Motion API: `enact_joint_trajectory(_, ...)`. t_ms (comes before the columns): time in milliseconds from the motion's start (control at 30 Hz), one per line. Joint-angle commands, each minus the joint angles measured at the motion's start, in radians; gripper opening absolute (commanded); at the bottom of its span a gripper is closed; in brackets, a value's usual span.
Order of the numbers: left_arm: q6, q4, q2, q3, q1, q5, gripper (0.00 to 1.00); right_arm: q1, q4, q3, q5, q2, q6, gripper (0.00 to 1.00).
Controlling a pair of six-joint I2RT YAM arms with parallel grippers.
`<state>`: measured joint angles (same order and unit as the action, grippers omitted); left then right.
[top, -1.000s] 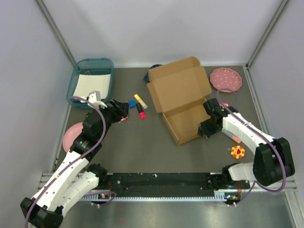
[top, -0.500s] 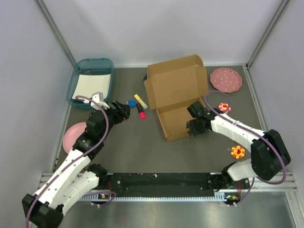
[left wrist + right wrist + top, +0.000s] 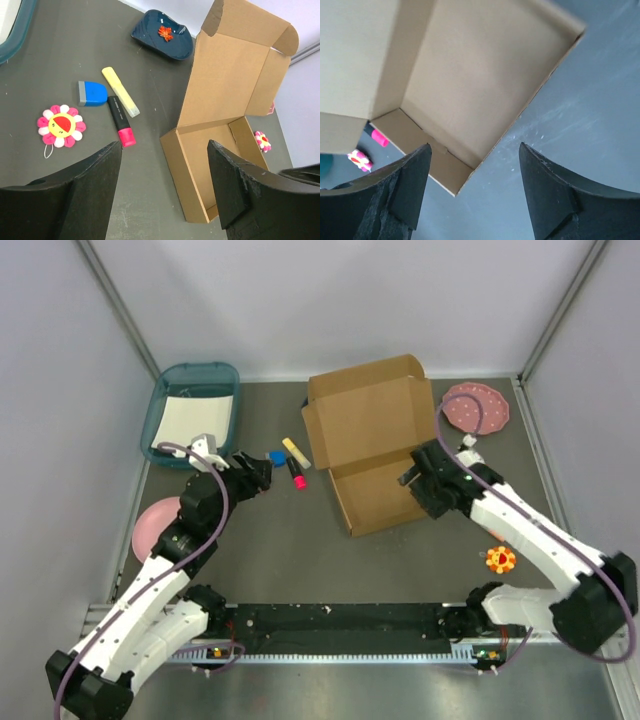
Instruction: Fold the paper box
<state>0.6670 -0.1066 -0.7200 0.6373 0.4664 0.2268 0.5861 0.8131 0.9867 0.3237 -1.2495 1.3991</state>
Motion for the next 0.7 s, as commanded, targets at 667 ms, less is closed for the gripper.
enact_joint_trajectory(667, 0.12, 0.004, 0.189, -0.26, 0.008, -0.222, 0.72, -0.623, -0.149, -0.166, -0.054, 0.15, -0.925, 0.76)
